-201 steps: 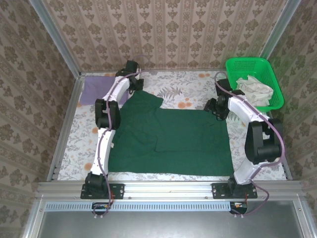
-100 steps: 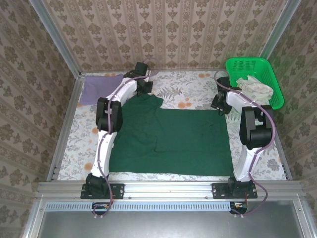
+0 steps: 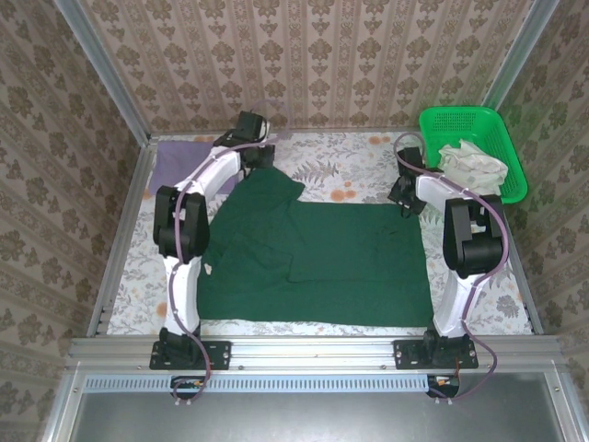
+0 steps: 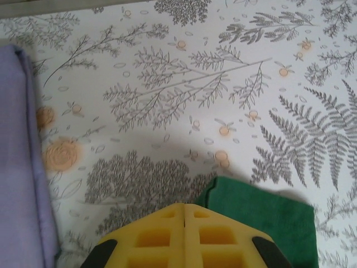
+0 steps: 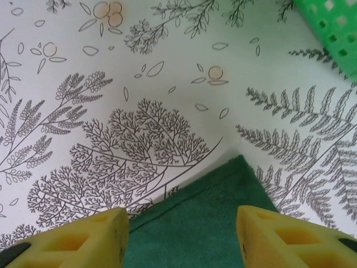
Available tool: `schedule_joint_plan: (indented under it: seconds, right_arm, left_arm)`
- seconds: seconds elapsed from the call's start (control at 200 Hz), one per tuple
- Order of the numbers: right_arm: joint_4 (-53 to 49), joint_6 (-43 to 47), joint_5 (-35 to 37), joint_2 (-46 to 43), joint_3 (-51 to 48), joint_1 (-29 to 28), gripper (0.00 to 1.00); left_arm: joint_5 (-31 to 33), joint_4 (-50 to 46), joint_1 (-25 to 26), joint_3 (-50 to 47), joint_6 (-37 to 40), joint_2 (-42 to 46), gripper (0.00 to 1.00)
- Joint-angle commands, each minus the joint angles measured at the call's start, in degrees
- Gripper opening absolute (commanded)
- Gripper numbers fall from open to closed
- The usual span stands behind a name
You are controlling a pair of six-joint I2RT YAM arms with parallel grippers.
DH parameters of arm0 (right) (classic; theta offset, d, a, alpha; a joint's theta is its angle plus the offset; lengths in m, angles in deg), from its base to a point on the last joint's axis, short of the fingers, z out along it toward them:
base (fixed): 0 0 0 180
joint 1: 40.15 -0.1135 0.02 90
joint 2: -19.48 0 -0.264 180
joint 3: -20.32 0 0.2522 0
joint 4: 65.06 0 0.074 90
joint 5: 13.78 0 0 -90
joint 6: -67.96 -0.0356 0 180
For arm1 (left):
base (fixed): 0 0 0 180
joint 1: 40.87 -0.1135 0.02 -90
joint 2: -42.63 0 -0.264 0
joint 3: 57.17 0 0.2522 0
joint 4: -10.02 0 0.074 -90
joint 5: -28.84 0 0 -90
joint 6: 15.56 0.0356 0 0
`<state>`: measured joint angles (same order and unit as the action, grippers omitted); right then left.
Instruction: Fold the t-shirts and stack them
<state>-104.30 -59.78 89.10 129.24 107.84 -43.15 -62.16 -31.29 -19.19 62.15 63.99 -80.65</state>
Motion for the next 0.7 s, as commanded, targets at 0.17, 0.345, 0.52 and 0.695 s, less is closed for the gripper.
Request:
schedule_joint_plan:
  seconds: [0.17, 0.345, 0.52, 0.695]
  right_arm:
    - [-1.11, -1.18, -0.36, -0.98, -0.05, -0.6, 0.61]
    - [-2.91, -0.5, 0.3, -2.14, -0.2, -0.26, 0.66]
    - [-3.45, -0.15, -0.93, -2.19, -0.2, 0.54, 0.67]
    - [-4.72, -0.05, -1.06, -2.0, -0.16, 0.9, 0.68]
  left_arm:
    - [-5.4, 1.23, 0.12, -13.66, 0.68, 15.3, 0.0]
    - [-5.69, -0.59, 0.91, -22.17, 0.84, 25.17, 0.0]
    - [-2.32, -2.87, 1.31, -32.8, -1.61, 36.46, 0.0]
    - [-0.73, -3.61, 1.53, -43.36, -6.17, 48.91, 0.0]
